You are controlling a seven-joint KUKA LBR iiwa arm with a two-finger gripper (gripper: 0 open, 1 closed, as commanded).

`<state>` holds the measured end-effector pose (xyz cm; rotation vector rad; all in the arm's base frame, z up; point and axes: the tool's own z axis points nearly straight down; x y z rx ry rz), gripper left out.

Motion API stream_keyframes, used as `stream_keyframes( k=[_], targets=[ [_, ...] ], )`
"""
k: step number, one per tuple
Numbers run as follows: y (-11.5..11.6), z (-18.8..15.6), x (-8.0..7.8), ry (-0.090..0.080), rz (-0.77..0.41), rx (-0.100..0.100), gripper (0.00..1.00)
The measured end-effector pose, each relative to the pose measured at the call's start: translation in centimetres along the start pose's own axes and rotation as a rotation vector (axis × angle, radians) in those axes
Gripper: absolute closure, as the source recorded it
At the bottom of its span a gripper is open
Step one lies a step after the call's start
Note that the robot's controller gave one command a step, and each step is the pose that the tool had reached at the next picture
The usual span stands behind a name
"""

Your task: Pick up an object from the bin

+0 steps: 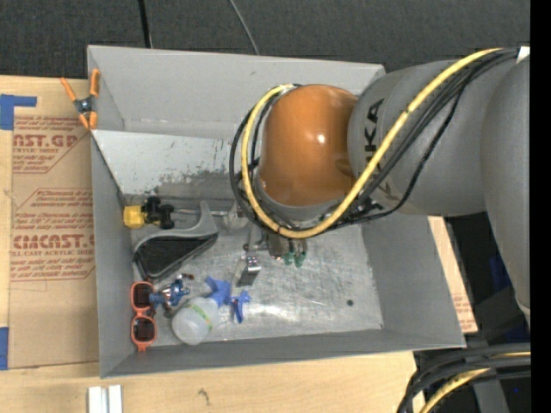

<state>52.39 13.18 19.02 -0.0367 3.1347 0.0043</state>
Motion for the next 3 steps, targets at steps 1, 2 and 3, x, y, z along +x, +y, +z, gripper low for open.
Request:
stream_keyframes(
  k=[1,2,3],
  targets=[
    [-0.7,1.6,0.5,0.013,-0.103,0.004,0.00],
    [-0.8,1.8,1.8,0.004,-0.245,0.001,0.00],
    [2.5,11.3,3.5,-0.003,-0.406,0.004,1.00]
  ],
)
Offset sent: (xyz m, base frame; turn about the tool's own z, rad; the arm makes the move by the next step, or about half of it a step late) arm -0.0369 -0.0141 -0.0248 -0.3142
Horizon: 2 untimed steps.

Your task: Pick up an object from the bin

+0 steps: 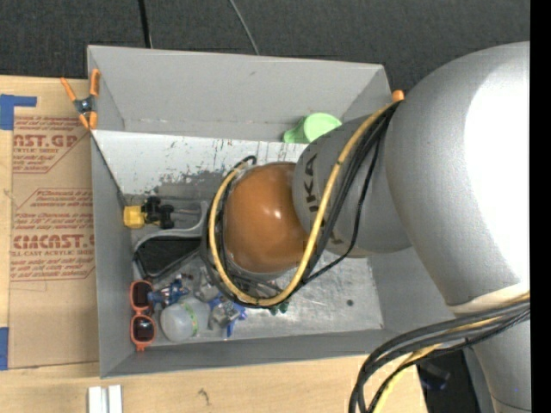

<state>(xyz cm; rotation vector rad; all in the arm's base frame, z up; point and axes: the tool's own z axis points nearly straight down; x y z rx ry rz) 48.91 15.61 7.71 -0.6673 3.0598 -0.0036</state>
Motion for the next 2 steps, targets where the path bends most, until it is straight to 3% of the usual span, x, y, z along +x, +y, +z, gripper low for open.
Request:
stream_keyframes(
  k=[1,2],
  targets=[
    [0.0,0.0,0.0,0.000,0.000,0.000,1.00],
    [0.0,-2.8,1.1,0.014,0.039,-0.006,1.00]
  ],
)
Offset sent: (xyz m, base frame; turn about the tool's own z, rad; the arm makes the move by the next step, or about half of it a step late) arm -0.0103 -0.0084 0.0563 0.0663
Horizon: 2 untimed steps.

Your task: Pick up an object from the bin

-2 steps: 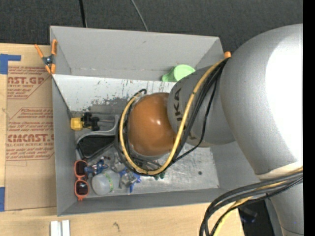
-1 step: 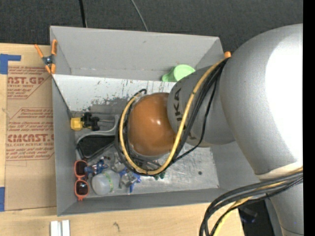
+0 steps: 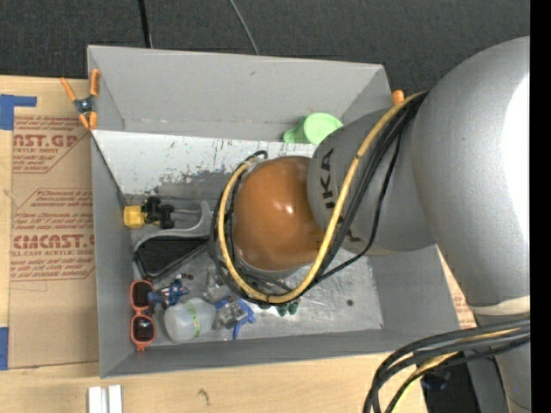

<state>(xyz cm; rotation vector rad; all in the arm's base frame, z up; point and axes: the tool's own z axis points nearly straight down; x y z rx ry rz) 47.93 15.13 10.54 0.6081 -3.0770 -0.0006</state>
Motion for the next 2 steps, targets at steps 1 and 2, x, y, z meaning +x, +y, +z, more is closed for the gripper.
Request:
stream_keyframes(
  k=[1,2],
  targets=[
    [-1.0,-2.1,-0.9,-0.010,0.044,0.001,1.00],
    [0.1,-1.5,-0.7,-0.004,0.001,0.001,1.00]
  ],
)
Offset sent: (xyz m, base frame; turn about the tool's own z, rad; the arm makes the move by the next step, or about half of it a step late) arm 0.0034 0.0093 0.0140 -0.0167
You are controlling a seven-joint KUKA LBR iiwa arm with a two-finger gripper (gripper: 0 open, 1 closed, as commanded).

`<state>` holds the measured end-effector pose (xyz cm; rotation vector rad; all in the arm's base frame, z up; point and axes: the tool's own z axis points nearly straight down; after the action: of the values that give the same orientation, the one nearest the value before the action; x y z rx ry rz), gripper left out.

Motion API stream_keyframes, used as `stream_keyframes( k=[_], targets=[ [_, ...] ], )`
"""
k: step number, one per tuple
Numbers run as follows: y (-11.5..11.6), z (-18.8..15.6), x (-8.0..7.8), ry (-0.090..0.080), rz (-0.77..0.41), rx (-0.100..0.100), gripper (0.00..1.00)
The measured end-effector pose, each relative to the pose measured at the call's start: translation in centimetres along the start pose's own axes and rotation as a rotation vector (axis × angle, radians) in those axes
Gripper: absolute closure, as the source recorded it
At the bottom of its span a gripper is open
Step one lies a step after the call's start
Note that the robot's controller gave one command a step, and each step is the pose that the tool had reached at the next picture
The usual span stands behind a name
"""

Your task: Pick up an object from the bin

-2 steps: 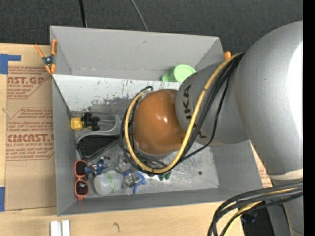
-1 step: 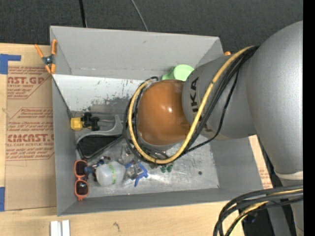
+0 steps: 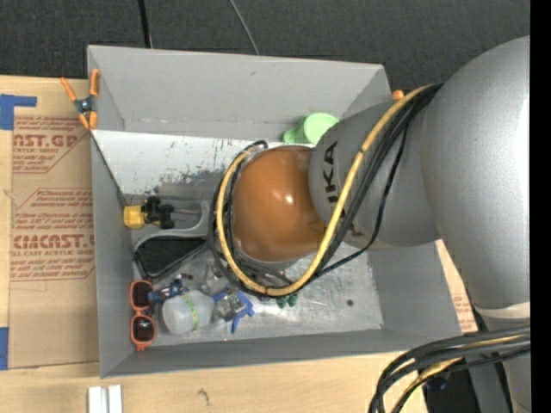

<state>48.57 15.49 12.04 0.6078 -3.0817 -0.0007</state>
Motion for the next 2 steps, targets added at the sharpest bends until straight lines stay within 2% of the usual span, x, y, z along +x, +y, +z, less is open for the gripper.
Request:
stream_keyframes(
  k=[1,2],
  targets=[
    [0.2,0.2,-0.1,-0.001,-0.012,-0.001,1.00],
    [-2.0,2.6,0.0,-0.001,0.011,-0.001,1.00]
  ],
)
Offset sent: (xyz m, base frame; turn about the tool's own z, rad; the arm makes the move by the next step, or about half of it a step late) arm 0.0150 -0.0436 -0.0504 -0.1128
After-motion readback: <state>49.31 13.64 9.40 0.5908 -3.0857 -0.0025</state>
